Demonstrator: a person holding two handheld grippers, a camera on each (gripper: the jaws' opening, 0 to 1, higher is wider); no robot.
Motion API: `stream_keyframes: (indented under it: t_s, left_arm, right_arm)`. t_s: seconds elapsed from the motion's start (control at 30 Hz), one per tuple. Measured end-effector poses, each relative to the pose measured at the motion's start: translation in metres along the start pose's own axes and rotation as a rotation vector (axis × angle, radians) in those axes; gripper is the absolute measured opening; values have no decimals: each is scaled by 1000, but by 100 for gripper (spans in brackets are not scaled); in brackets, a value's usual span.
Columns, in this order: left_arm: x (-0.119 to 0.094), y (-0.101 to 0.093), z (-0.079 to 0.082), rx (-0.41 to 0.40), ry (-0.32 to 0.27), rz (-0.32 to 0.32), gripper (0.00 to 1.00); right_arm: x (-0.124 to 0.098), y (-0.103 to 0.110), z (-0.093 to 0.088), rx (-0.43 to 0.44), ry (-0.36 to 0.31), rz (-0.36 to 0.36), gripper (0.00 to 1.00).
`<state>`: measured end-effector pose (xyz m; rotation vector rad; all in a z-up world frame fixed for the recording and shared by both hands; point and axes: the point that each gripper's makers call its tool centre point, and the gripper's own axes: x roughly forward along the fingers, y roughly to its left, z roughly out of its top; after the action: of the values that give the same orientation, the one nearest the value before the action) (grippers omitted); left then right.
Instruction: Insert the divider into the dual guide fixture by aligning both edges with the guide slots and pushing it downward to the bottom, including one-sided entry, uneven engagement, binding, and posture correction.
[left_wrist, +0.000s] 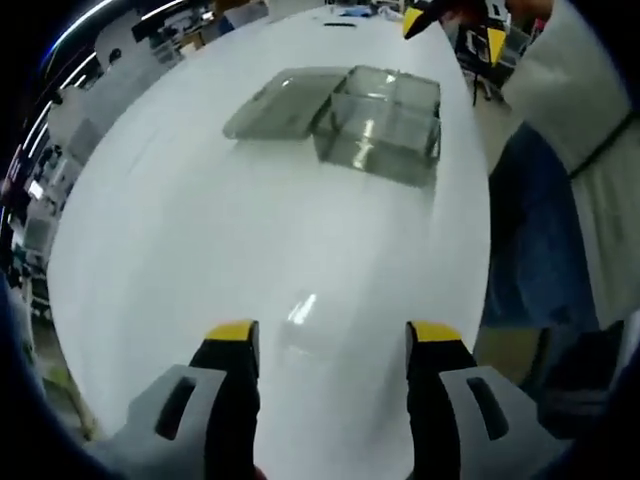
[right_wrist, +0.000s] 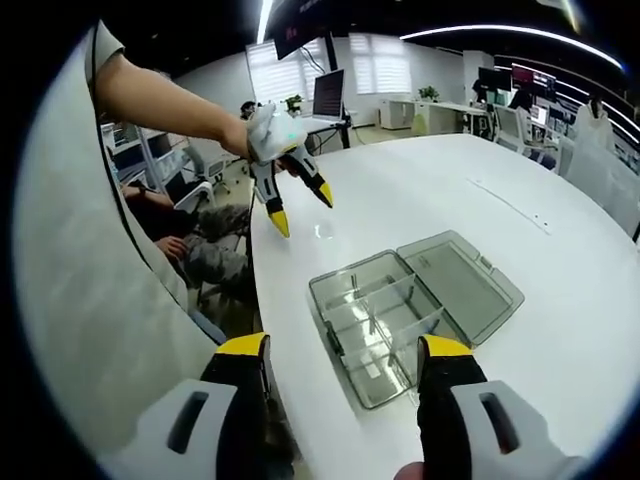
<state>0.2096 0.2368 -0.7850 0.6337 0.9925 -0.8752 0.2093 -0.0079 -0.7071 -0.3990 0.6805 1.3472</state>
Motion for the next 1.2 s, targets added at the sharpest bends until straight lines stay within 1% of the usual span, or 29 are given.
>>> stream_keyframes:
  t_s: [0.1, 0.3, 0.73, 1.03, 1.2]
  left_arm:
    - [1, 1, 0, 8, -1, -2, 54]
    - [5, 2, -8, 62, 34, -13, 52]
    - [12, 5, -7, 125, 55, -39, 47]
    - [20, 6, -11, 207, 105, -59, 45]
    - [22, 7, -11, 212, 112, -69, 44]
  right_arm:
    - [0, 0, 0, 5, 0, -3, 56]
    - [0, 1, -1, 4, 3, -6, 56]
    - [-3, 2, -7, 13, 15, -16, 53]
    - [-4, 3, -8, 17, 19, -18, 53]
    - [-5, 3, -9, 20, 20, -20, 53]
